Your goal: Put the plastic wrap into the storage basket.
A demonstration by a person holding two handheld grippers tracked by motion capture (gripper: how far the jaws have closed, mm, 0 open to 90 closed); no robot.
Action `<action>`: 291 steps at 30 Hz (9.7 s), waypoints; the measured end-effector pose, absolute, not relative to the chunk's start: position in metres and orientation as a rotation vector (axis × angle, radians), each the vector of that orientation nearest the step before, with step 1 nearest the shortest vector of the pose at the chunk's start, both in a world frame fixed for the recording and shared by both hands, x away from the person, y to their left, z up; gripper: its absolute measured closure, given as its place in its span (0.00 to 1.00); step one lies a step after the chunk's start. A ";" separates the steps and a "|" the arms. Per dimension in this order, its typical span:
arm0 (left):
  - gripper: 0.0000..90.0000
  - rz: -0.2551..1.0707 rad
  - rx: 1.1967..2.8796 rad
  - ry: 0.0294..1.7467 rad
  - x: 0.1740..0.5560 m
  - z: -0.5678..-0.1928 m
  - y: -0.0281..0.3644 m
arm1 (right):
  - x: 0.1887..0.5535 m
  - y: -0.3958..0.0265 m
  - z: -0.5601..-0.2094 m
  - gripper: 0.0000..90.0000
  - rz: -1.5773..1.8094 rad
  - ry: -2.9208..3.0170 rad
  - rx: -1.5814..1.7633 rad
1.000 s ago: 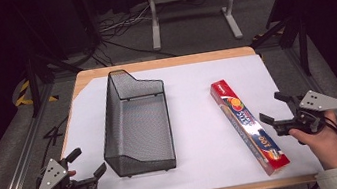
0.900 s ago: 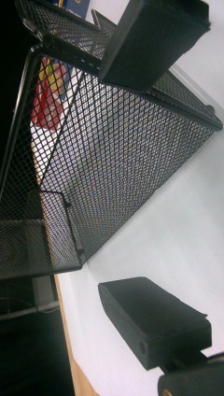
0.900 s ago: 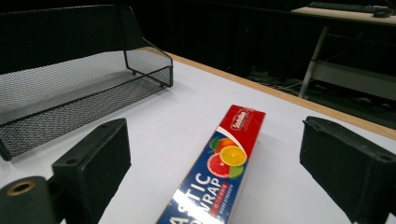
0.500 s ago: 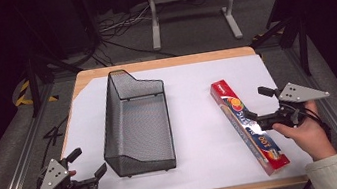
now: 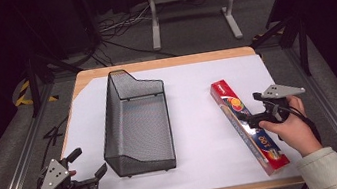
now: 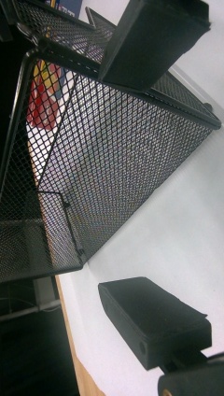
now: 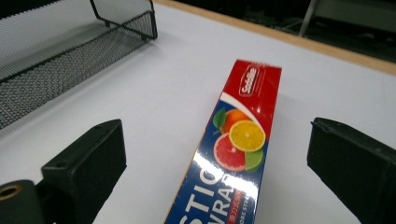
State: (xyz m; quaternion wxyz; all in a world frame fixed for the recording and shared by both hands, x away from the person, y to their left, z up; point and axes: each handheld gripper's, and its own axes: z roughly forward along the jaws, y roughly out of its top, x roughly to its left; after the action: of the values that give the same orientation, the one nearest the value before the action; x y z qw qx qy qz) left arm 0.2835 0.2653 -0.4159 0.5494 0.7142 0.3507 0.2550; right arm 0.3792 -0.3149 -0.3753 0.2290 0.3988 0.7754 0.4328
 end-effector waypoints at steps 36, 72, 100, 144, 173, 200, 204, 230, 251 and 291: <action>0.05 0.599 1.687 0.830 0.283 -0.416 0.266 | 0.408 -0.295 -0.414 0.25 0.672 2.464 1.454; 0.05 0.610 1.673 0.838 0.283 -0.415 0.267 | 0.394 -0.294 -0.356 0.44 0.809 2.262 1.735; 0.05 0.612 1.682 0.833 0.282 -0.415 0.268 | 0.393 -0.250 -0.303 0.44 1.000 2.288 1.652; 0.01 0.607 1.669 0.846 0.284 -0.415 0.269 | 0.412 -0.100 -0.280 0.44 1.084 2.578 1.411; 0.02 0.612 1.661 0.845 0.285 -0.416 0.271 | 0.434 -0.031 -0.312 0.43 0.895 2.595 1.556; 0.02 0.600 1.660 0.849 0.285 -0.417 0.272 | 0.452 -0.004 -0.336 0.43 0.627 2.581 1.628; 0.02 0.597 1.664 0.847 0.286 -0.417 0.272 | 0.454 -0.001 -0.341 0.42 0.557 2.587 1.607; 0.02 0.599 1.668 0.847 0.285 -0.417 0.273 | 0.456 -0.007 -0.327 0.22 0.676 2.541 1.418; 0.02 0.611 1.652 0.850 0.285 -0.416 0.271 | 0.427 -0.047 -0.288 0.22 1.153 2.434 1.103; 0.02 0.602 1.662 0.840 0.286 -0.415 0.269 | 0.380 -0.184 -0.270 0.20 1.328 2.318 0.886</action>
State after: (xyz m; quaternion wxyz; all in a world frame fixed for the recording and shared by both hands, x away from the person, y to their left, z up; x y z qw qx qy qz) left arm 0.2860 0.2685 -0.4148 0.5580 0.7047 0.3562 0.2553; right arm 0.3797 -0.1843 -0.2703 0.1628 0.3104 0.8127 0.4654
